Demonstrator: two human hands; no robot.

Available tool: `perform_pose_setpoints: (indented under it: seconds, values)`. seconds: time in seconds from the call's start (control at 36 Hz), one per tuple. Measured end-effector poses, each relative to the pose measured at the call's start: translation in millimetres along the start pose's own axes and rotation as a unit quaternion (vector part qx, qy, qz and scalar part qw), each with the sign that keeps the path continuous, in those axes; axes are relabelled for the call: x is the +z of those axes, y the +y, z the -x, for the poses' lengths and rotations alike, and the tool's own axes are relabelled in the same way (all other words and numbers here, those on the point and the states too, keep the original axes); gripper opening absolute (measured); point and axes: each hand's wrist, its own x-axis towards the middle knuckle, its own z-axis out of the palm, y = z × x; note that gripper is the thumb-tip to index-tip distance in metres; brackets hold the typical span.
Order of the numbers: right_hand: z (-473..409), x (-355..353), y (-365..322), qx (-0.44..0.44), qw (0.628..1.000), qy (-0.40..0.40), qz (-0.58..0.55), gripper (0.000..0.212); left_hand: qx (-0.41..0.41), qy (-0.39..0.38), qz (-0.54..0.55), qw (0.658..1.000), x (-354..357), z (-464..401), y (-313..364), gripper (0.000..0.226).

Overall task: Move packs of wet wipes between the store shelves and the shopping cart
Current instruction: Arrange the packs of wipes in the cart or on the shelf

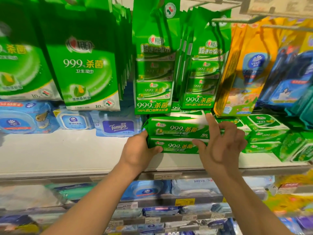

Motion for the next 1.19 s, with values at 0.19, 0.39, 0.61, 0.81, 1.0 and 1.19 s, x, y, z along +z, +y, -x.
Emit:
perform_pose_setpoints:
  seconds: [0.19, 0.39, 0.61, 0.81, 1.0, 1.19]
  values:
    - [-14, 2, -6, 0.013, 0.999, -0.020, 0.032, 0.087, -0.023, -0.016, -0.022, 0.999, -6, -6, 10, 0.051]
    - [17, -18, -4, -0.040, 0.970, -0.049, -0.234, 0.018, -0.048, 0.065, -0.054, 0.995, -32, 33, 11, 0.030]
    - [-19, -13, -25, 0.304, 0.746, -0.299, -0.512, 0.034, -0.040, -0.111, 0.293, 0.949, -5, 4, 43, 0.023]
    - [-35, -11, -27, 0.371, 0.673, -0.309, -0.560, 0.028, -0.067, -0.095, 0.385, 0.916, 4, -1, 46, 0.025]
    - [-24, -7, -23, 0.346, 0.705, -0.322, -0.529, 0.024, -0.044, -0.059, 0.284, 0.956, 4, 14, 44, 0.032]
    - [1, -16, -20, 0.090, 0.862, -0.371, -0.334, 0.017, -0.019, 0.024, 0.107, 0.994, -18, 69, 30, 0.059]
